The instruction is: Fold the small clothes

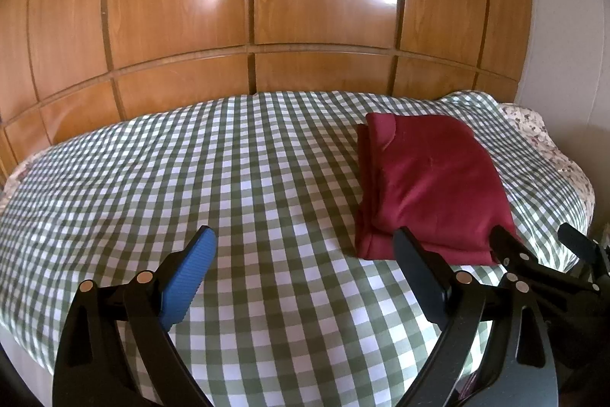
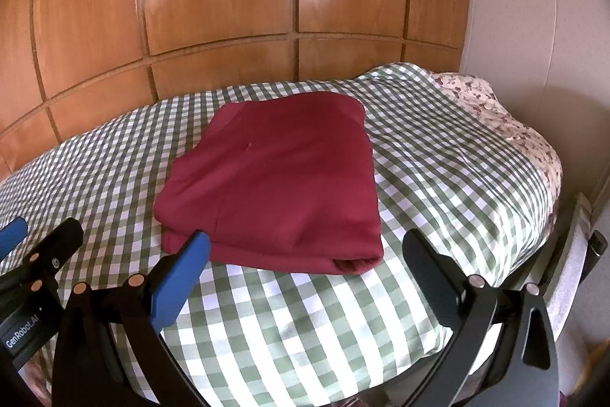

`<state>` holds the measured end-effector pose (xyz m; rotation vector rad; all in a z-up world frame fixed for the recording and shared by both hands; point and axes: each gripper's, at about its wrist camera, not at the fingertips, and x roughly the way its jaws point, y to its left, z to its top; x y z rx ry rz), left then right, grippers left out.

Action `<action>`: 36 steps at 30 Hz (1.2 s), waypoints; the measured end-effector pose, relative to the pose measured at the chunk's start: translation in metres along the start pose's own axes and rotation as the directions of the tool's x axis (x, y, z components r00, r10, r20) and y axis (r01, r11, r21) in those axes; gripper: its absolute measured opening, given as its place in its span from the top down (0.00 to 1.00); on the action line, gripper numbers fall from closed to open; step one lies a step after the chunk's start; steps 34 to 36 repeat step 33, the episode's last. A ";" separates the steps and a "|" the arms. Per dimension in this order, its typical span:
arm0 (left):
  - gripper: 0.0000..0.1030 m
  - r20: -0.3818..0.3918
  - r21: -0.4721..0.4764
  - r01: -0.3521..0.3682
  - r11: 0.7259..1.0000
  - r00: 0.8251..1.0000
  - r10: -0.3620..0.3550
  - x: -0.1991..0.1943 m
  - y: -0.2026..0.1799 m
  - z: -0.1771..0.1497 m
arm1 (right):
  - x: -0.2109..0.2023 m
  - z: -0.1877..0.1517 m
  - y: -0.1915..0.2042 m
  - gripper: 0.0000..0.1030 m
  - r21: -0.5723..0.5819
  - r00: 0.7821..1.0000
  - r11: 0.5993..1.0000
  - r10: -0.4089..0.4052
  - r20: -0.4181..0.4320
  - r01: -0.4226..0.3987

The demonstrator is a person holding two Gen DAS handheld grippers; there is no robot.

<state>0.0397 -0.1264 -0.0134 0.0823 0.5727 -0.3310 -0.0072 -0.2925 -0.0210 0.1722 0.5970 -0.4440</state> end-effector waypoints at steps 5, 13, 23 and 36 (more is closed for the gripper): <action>0.09 -0.006 0.001 -0.003 1.000 1.000 0.003 0.000 0.000 0.000 | 0.000 0.000 0.000 0.02 0.003 1.000 1.000 0.001 -0.003 -0.001; 0.04 -0.013 0.006 -0.001 1.000 1.000 0.001 0.004 0.001 0.000 | 0.002 -0.002 -0.001 0.02 0.012 1.000 1.000 0.004 -0.011 -0.003; 0.04 -0.010 -0.001 -0.004 1.000 1.000 0.004 0.007 0.003 -0.001 | 0.009 -0.004 -0.002 0.02 0.005 1.000 1.000 0.011 -0.027 -0.011; 0.04 -0.101 -0.051 -0.035 0.998 0.994 0.030 0.031 0.012 -0.009 | 0.021 0.013 -0.025 0.02 0.040 1.000 0.999 0.005 -0.008 -0.005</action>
